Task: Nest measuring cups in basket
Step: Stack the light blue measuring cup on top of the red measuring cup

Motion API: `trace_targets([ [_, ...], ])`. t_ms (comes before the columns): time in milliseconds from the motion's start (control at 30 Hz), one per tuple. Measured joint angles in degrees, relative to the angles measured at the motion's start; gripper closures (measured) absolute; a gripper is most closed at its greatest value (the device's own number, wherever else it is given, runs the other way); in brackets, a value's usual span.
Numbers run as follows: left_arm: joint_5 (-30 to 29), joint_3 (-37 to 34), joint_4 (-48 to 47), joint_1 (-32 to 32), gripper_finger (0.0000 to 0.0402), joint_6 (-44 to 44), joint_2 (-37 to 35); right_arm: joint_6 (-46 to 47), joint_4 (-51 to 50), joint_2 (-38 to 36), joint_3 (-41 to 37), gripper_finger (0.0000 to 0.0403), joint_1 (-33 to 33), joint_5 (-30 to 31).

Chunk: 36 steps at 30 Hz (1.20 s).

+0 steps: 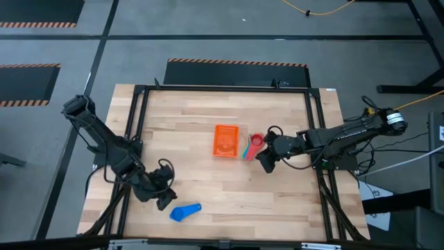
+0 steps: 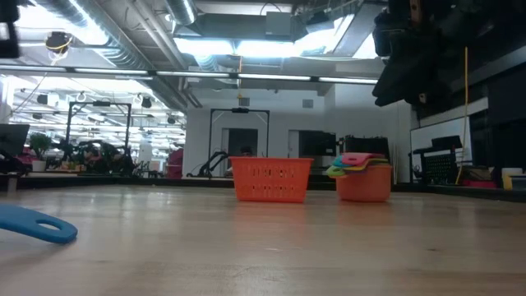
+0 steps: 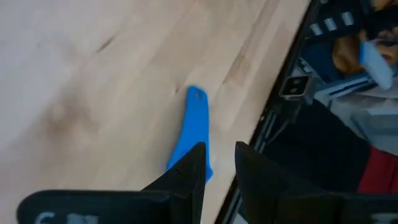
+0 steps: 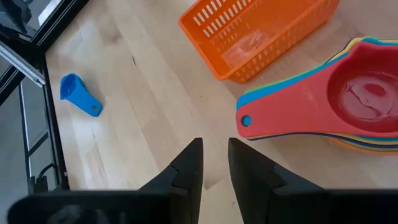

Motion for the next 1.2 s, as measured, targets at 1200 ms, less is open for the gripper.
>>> trace_targets([
  [1200, 7.91, -0.04, 7.75, -3.38, 0.0322, -12.33, 20.53, -1.47, -0.01, 0.03, 0.02, 0.0322, 0.00, 0.15],
])
